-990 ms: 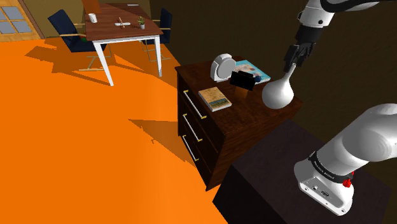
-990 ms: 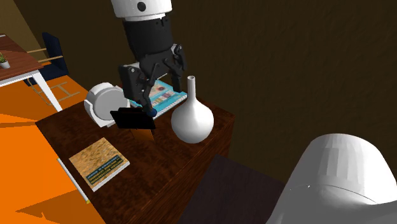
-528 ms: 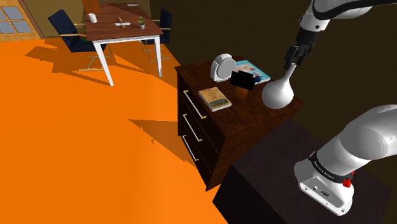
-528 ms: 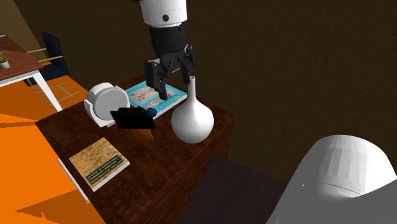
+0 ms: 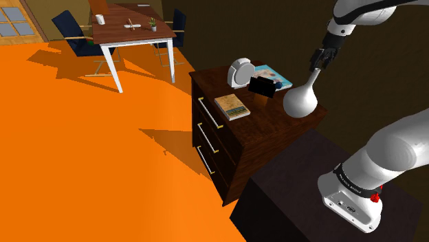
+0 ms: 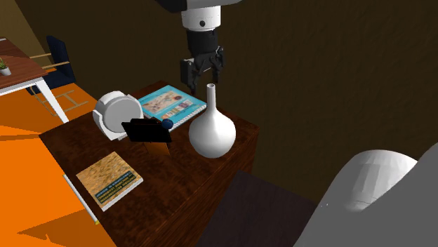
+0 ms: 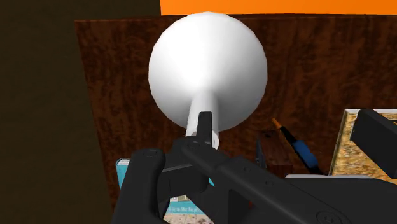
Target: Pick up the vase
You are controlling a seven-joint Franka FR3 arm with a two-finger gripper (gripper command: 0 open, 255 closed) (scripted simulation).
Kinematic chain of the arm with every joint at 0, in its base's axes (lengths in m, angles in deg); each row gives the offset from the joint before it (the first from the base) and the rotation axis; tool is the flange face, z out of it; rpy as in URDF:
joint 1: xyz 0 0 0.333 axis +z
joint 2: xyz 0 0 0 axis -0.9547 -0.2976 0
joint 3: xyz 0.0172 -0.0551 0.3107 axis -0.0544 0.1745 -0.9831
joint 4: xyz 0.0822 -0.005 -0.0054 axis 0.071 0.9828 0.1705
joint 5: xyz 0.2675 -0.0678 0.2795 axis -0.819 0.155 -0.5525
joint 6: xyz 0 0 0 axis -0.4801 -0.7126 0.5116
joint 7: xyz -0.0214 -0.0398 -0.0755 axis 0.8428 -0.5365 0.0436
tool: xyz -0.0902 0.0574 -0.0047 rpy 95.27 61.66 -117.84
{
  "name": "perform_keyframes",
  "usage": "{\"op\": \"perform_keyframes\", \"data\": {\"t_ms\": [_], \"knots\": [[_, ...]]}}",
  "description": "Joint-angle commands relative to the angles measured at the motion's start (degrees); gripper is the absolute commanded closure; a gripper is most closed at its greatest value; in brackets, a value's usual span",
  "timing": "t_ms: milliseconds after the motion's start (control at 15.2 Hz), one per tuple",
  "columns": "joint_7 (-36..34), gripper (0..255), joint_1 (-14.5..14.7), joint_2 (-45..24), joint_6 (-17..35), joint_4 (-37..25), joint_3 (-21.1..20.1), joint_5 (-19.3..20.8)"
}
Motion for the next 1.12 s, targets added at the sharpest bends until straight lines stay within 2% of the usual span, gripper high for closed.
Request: {"op": "perform_keyframes", "data": {"t_ms": [0, 198, 660, 792, 858, 1056], "knots": [[2.5, 0, -0.6, -3.6, 2.1, -2.2, 2.1, -0.9], [4.9, 0, -1.2, -7.3, 3.8, -4.7, 3.8, -2.4], [5.8, 0, -1.2, -10.1, 9.8, -1.3, 4.3, -3.5], [5.8, 0, -1.2, -10.1, 9.8, -1.3, 4.3, -3.5], [5.8, 255, -1.2, -10.2, 9.9, -1.3, 4.3, -3.5], [5.9, 255, -1.2, -10.1, 9.9, -1.3, 4.3, -3.5]]}}
